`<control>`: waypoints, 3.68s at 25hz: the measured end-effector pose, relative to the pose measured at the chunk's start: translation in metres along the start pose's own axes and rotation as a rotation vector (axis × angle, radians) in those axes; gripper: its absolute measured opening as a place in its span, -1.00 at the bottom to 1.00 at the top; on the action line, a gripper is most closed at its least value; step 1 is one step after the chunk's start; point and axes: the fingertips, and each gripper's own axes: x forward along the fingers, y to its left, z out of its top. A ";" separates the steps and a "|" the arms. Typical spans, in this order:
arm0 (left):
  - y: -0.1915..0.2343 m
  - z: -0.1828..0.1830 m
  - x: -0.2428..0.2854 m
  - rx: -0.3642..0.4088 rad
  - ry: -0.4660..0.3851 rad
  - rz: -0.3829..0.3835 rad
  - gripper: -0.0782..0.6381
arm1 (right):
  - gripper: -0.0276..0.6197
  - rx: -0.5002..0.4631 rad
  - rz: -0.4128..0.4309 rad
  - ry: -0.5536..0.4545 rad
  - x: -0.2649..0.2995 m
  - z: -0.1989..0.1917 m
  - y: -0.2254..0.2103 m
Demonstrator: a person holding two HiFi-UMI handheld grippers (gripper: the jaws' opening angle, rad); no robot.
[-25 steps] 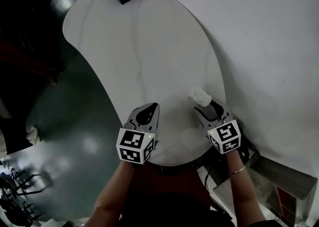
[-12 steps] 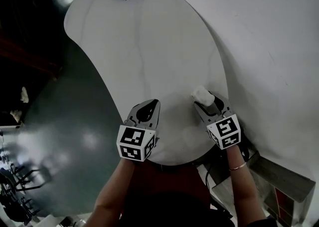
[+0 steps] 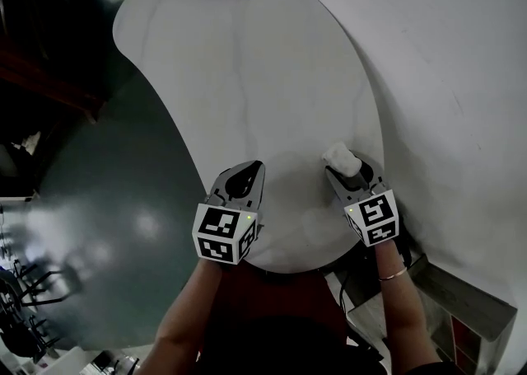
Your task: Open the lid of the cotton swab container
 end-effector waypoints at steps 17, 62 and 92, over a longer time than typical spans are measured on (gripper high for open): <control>0.001 0.027 -0.028 0.040 -0.107 -0.101 -0.71 | -0.20 -0.027 0.193 -0.035 0.006 0.029 0.076; -0.023 0.057 -0.122 0.367 -0.137 -0.495 -0.21 | -0.20 -0.160 0.260 -0.125 -0.011 0.125 0.179; -0.055 0.043 -0.112 0.650 -0.008 -0.702 -0.07 | -0.20 -0.215 0.380 -0.132 -0.019 0.120 0.193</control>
